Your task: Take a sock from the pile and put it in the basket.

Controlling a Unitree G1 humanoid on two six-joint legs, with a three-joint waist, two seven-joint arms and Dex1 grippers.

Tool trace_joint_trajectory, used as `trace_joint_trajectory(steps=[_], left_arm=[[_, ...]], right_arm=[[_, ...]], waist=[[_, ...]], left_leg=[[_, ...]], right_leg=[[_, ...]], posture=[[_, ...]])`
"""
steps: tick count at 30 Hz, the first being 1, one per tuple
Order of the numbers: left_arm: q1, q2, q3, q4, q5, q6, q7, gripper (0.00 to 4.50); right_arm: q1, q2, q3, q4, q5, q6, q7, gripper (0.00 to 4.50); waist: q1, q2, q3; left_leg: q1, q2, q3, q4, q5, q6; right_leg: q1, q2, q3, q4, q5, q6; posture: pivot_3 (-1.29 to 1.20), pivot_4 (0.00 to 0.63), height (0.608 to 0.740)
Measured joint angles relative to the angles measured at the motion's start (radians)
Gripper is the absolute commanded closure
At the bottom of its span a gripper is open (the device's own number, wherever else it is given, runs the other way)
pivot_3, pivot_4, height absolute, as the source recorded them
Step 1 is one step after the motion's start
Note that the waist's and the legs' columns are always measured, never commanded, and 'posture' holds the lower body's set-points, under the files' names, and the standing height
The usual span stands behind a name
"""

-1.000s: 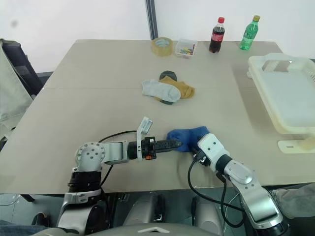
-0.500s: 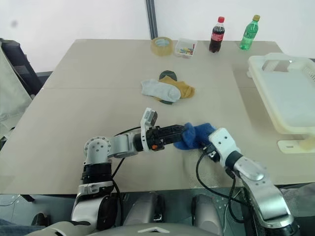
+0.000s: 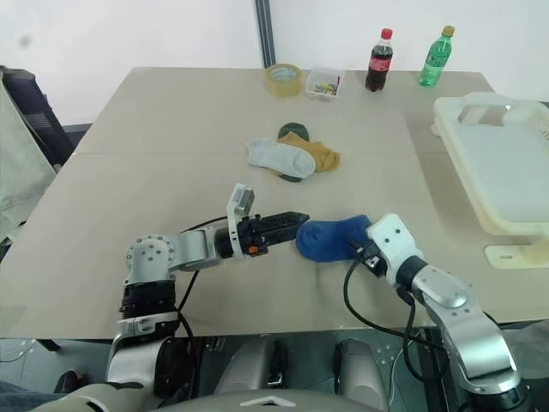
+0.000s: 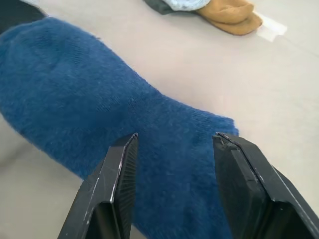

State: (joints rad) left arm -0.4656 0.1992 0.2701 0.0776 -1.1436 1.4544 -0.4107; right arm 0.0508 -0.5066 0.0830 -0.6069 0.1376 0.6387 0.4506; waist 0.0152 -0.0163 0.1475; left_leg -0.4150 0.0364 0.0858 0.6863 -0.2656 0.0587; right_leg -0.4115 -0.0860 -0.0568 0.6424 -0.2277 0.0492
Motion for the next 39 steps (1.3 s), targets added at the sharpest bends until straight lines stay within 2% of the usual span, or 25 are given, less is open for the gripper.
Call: trace_joint_trajectory(steps=[8,15,22,30,39], left_arm=[[0.028,0.028,-0.068,-0.03,0.077,-0.044,-0.005,0.07],[0.038,0.061,-0.074,-0.067,0.082,-0.035,-0.008,0.07],[-0.02,-0.026,-0.068,0.047,0.084,0.007,0.002,0.07],[-0.06,-0.075,-0.082,0.134,0.093,0.043,-0.03,0.07],[-0.128,-0.157,0.017,0.217,0.078,0.041,-0.029,0.07]], right_arm=[[-0.01,0.006,0.05,0.05,-0.037,-0.038,-0.001,2.09],[-0.03,0.03,0.081,0.092,-0.067,-0.069,-0.012,2.09],[-0.033,0.038,0.097,0.098,-0.082,-0.074,-0.005,2.09],[-0.03,0.028,0.097,0.097,-0.086,-0.075,0.003,2.09],[-0.026,0.028,0.095,0.094,-0.085,-0.071,0.003,2.09]], waist=[[-0.003,0.0,0.0],[-0.004,0.0,0.0],[-0.001,0.0,0.0],[-0.001,0.0,0.0],[-0.001,0.0,0.0]], left_leg=[[0.001,0.0,0.0,0.0,0.0,0.0],[0.001,0.001,0.0,0.0,0.0,0.0],[0.001,0.0,0.0,0.0,0.0,0.0],[0.001,0.0,0.0,0.0,0.0,0.0],[0.001,0.0,0.0,0.0,0.0,0.0]], right_leg=[[0.0,0.0,0.0,0.0,0.0,0.0],[0.0,0.001,0.0,0.0,0.0,0.0],[0.001,0.0,0.0,0.0,0.001,0.003],[0.001,0.001,0.0,0.0,0.002,0.003],[0.0,0.001,0.0,0.0,0.002,0.003]], posture=[[0.0,0.15,0.735],[0.0,0.15,0.735],[0.0,0.15,0.735],[0.0,0.15,0.735],[0.0,0.15,0.735]])
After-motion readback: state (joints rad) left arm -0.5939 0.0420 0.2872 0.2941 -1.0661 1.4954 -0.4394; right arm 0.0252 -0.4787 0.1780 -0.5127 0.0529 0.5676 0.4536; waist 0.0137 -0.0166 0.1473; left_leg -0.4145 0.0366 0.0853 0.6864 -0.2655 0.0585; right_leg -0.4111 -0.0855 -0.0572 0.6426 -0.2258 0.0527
